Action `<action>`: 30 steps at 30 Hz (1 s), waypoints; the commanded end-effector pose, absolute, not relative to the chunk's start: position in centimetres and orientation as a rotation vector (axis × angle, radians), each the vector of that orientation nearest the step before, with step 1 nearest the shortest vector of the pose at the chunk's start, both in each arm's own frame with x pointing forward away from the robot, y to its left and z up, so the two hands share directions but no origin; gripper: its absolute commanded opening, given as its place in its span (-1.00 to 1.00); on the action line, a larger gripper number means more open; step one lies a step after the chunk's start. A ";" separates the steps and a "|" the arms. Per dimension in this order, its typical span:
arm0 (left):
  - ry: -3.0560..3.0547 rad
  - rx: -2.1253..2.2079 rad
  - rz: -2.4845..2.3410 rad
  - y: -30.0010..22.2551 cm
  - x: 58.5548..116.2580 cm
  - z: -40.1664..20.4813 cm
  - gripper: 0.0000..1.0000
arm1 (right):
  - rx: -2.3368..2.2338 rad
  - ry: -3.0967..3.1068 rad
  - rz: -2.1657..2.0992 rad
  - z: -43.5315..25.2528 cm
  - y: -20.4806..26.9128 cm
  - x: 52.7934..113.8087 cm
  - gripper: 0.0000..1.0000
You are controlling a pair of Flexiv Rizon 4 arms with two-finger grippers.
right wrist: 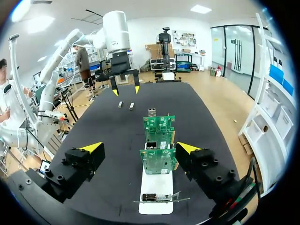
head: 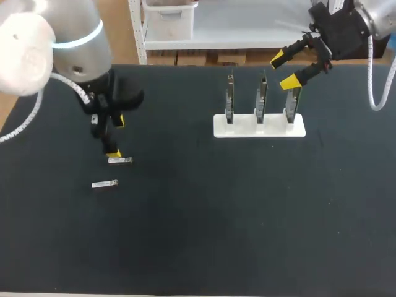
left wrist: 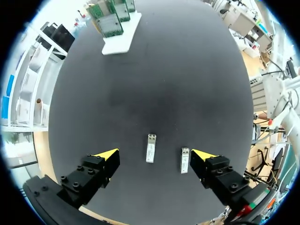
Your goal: Pick up the optical module with the left hand, and insert it into the network port with the right hand.
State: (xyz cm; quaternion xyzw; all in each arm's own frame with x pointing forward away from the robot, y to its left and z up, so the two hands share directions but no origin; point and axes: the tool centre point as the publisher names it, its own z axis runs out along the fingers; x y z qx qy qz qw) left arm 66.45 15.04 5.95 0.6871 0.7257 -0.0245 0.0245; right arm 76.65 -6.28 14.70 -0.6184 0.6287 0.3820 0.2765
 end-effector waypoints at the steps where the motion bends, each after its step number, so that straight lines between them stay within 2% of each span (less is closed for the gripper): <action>1: 2.257 2.134 -0.063 15.6 66.3 5.0 1.00 | -1.657 1.690 1.020 14.7 -6.3 76.4 1.00; 30: 2.273 2.131 -0.036 17.5 67.1 -0.1 1.00 | -1.657 1.690 1.020 14.7 -6.3 76.4 1.00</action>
